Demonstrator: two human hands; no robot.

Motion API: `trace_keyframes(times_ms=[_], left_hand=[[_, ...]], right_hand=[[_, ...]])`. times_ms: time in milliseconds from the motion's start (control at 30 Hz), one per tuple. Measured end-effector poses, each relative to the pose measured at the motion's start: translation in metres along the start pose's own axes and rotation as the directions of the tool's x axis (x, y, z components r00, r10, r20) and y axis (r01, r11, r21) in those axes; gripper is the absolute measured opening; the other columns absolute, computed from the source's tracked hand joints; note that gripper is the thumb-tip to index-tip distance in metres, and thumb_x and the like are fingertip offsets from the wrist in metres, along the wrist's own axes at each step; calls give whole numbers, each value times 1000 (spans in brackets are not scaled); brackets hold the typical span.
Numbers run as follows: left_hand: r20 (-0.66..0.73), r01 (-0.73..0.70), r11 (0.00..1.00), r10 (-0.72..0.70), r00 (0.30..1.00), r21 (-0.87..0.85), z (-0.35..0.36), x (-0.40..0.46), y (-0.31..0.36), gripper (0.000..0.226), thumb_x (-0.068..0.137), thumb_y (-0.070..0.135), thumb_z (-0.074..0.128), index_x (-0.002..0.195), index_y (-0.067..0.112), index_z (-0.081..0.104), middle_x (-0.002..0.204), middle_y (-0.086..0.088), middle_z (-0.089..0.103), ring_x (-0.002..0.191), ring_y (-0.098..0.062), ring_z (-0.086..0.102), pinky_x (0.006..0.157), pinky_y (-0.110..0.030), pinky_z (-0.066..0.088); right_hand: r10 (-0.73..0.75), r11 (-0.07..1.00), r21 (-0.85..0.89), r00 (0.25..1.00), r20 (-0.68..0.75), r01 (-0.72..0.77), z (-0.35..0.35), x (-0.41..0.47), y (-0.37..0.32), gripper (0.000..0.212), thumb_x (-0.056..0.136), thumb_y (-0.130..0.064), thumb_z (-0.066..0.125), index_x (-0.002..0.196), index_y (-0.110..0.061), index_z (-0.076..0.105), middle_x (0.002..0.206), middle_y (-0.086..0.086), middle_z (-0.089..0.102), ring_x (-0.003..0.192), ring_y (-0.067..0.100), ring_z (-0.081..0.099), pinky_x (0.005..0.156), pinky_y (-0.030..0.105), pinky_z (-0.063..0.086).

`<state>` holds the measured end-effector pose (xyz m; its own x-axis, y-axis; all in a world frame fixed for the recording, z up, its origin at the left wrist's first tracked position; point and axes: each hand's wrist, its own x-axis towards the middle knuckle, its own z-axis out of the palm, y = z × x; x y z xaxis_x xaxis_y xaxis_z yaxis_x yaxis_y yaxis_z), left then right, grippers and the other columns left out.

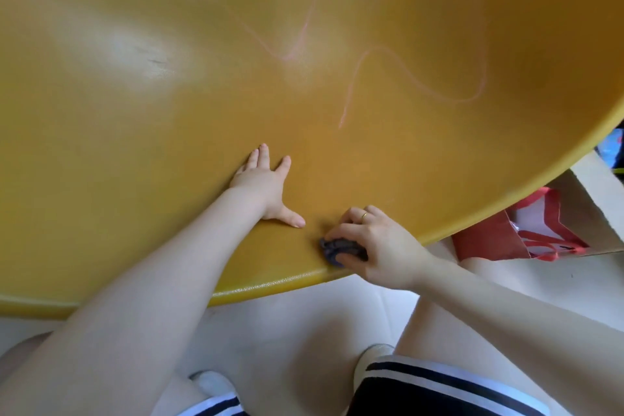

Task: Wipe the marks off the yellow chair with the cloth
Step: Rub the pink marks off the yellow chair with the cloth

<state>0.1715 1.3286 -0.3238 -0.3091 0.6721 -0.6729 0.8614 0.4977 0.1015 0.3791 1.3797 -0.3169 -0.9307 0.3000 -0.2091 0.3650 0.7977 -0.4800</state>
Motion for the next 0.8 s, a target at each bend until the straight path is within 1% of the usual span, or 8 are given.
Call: trace_keyframes(times_ms=[100,200,333,400,467,533,667,800], left_hand=[[-2,2,999,-2,1000,-38,3,-4,-1,123,63,67,68,148,28,-12,152,-12,-27,144,-25,-16,117,-37,3],[-13,11,998,-12,1000,-64,1,-5,1,122,64,65,69,148,30,-12,152,-9,-28,143,-22,-18,117,-36,1],[10,52,994,-51,999,-96,-1,-2,6,123,63,62,71,147,30,-13,152,-9,-30,143,-22,-19,117,-36,-1],[11,88,989,-87,996,-115,0,1,10,124,63,63,70,147,30,-14,151,-9,-30,143,-23,-19,117,-37,-2],[-6,126,983,-128,992,-129,2,4,15,124,63,66,69,147,29,-15,151,-10,-30,143,-23,-20,117,-38,-3],[-19,153,977,-158,987,-145,5,4,20,123,63,67,67,147,29,-15,151,-10,-30,143,-23,-20,117,-38,-3],[-26,171,971,-177,984,-168,8,3,23,123,63,67,67,147,29,-14,151,-10,-30,143,-23,-20,117,-38,-3],[-15,172,970,-177,984,-172,8,3,26,122,64,67,67,147,30,-15,151,-9,-31,143,-22,-20,118,-38,-3]], right_hand=[[-97,995,3,992,77,97,-4,-7,9,31,77,-28,59,106,-23,66,93,5,58,70,24,45,69,22,32],[-121,987,-102,992,22,122,-16,21,39,29,84,-29,59,111,-24,65,102,7,59,75,26,44,71,29,37],[132,915,-357,976,-174,-187,-51,73,97,32,92,-34,52,123,-27,56,120,6,53,98,31,46,79,34,40],[258,882,-328,929,-266,-339,-63,92,113,32,93,-33,50,123,-25,54,122,8,50,104,33,43,74,35,42],[280,891,-283,920,-275,-356,-62,94,110,32,92,-33,50,122,-23,54,122,9,48,106,32,41,69,34,43],[200,933,-261,960,-196,-248,-52,77,99,32,90,-33,52,120,-24,54,119,7,49,103,31,42,71,35,47],[-146,985,-89,989,37,149,-32,10,61,27,80,-34,56,106,-28,64,102,4,56,83,26,47,70,33,48],[-243,968,-20,958,151,249,-34,12,60,26,83,-28,61,107,-23,66,100,7,58,75,22,40,72,21,30]])
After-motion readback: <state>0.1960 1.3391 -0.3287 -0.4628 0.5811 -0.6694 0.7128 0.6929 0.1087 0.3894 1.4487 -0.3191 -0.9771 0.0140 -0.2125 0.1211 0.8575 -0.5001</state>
